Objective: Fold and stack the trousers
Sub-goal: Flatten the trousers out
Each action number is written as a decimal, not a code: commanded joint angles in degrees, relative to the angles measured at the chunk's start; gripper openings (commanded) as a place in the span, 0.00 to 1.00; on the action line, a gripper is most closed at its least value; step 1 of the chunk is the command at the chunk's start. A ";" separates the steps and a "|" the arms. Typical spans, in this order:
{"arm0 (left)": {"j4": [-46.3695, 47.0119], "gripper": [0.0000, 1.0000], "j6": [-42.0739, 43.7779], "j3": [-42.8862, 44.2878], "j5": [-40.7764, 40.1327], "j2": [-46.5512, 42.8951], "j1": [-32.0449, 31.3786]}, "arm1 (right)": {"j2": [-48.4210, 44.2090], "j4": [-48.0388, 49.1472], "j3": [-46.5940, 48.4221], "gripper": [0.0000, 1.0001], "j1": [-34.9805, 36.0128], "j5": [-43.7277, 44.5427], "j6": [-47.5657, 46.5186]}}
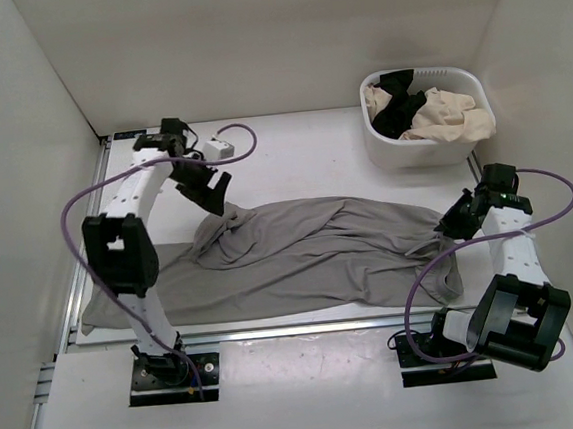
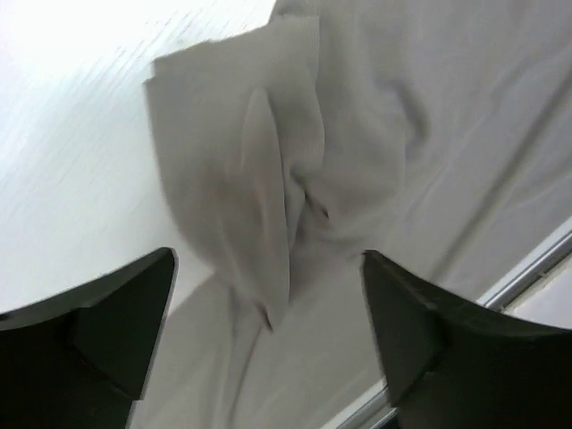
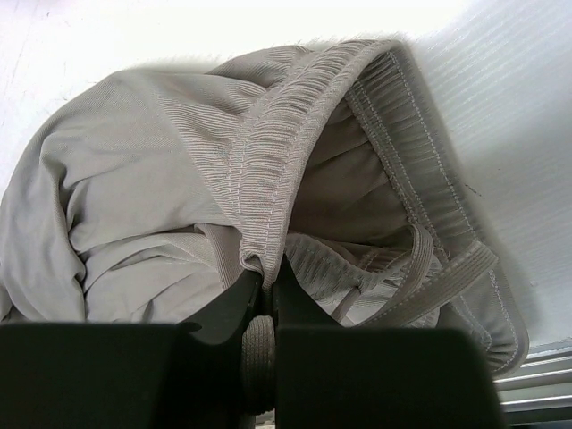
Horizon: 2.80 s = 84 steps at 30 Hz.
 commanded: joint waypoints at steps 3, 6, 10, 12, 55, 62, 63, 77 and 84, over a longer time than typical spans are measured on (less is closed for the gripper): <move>2.26 0.62 -1.70 3.22 -4.89 11.04 -2.60 | 0.40 0.09 -0.63 0.00 0.20 0.93 -1.09; 2.26 0.50 -1.70 2.69 -4.58 13.51 -0.76 | 0.40 -0.44 -1.16 0.00 0.20 1.46 -1.62; 2.25 0.61 -1.70 1.29 -0.96 12.89 -0.75 | -0.22 -0.44 -1.77 0.00 0.20 2.16 -1.62; 2.95 0.57 -2.22 -0.56 -1.49 12.89 -1.46 | -0.22 -0.44 -1.77 0.00 0.20 2.68 -1.62; 6.30 0.44 -7.67 -15.33 -2.55 -4.52 44.16 | 1.63 -1.40 -3.88 0.00 0.20 5.24 -2.15; 10.34 0.46 -8.20 -17.35 -6.33 -0.47 44.16 | 2.68 -2.72 -1.16 0.00 0.20 7.08 -3.38; 10.34 0.47 -8.20 -16.83 -7.02 0.23 44.16 | 2.68 -2.72 -1.16 0.00 0.20 7.60 -2.86; 10.34 0.14 -5.30 -12.19 -1.76 0.51 43.54 | 4.88 -2.20 7.35 0.00 0.20 7.09 -3.38; 8.94 0.14 -5.30 3.30 -0.53 -2.92 43.54 | 6.02 -7.02 15.89 0.00 0.20 4.80 -4.43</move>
